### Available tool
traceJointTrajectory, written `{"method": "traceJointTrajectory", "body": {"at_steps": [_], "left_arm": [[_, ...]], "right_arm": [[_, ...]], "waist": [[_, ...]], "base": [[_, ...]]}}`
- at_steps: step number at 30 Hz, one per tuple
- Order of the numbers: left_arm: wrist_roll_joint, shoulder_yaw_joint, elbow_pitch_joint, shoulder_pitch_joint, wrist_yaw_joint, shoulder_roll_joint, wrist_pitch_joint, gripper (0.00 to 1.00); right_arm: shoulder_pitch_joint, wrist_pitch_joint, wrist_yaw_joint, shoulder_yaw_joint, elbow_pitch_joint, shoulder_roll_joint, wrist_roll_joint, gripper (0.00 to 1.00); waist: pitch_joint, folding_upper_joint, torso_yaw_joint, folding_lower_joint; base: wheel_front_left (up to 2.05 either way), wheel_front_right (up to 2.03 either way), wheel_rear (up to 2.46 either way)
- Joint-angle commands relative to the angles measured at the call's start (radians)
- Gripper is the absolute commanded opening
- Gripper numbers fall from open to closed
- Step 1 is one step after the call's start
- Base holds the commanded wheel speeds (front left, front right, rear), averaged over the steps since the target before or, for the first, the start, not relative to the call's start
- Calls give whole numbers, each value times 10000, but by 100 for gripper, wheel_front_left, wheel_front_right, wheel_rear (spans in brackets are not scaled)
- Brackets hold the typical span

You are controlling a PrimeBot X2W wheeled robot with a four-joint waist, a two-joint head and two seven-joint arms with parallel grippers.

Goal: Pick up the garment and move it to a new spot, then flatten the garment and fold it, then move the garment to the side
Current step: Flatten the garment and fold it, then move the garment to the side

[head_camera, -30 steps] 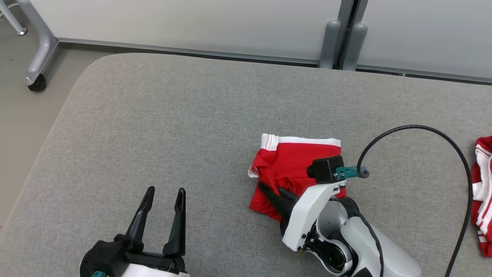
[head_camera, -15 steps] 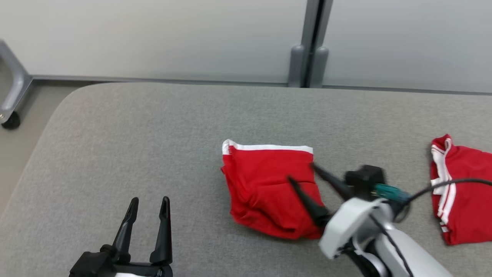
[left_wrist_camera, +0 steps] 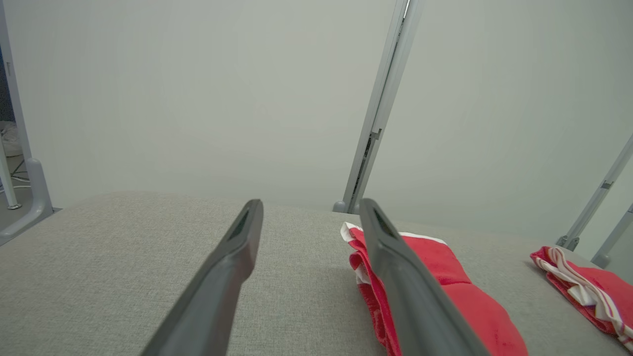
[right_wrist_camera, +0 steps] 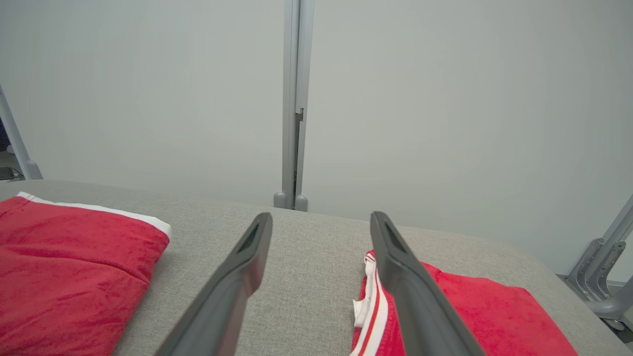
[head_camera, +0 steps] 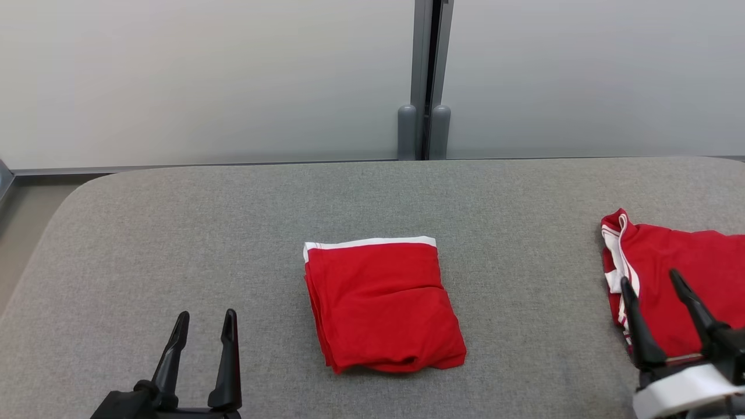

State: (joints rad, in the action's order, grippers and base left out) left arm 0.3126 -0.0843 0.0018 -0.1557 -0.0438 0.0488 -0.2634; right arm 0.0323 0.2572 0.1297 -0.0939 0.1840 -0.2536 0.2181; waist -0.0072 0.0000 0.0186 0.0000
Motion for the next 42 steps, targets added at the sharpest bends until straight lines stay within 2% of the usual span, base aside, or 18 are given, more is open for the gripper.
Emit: {"method": "traceJointTrajectory", "body": {"at_steps": [1,7,12,17,22,25,29,32,36,42], "left_arm": [[-174,119,72,-52,-99,33,-13,100],[-412,286,181,-101,-264,37,-13,100],[-542,361,223,-58,-340,37,-13,100],[-536,313,237,24,-405,38,-13,100],[-576,225,150,165,-422,35,-13,100],[-587,138,119,304,-461,37,-13,100],[-542,1,169,497,-497,38,-13,100],[-445,-88,208,627,-452,37,-13,100],[-325,-188,235,740,-409,37,-13,100],[-199,-264,190,850,-315,35,-13,100]], "right_arm": [[-224,101,18,547,-117,149,-358,100],[-830,84,16,1806,-512,785,-827,100],[-954,87,15,2033,-592,1122,-1023,100],[-668,87,13,1734,-768,1223,-965,100],[83,60,13,210,-439,1142,105,100],[1029,-948,13,-854,-19,1038,1401,100],[2292,-3259,13,-2120,737,783,2877,100],[2943,-4532,13,-2659,1299,472,3437,100],[3274,-5404,13,-2914,1934,333,3837,100],[3126,-5865,13,-2907,2528,434,4300,100]], "waist": [[-16,0,-1,0],[4,0,44,0],[63,0,136,0],[141,0,308,0],[423,0,578,0],[705,0,763,0],[1009,0,1083,0],[1149,0,1391,0],[1339,0,1801,0],[1567,0,2160,0]], "base": [[0,0,0],[0,0,0],[0,0,0],[0,0,0],[0,0,0],[0,0,0],[0,0,0],[0,0,0],[0,0,0],[0,0,0]]}}
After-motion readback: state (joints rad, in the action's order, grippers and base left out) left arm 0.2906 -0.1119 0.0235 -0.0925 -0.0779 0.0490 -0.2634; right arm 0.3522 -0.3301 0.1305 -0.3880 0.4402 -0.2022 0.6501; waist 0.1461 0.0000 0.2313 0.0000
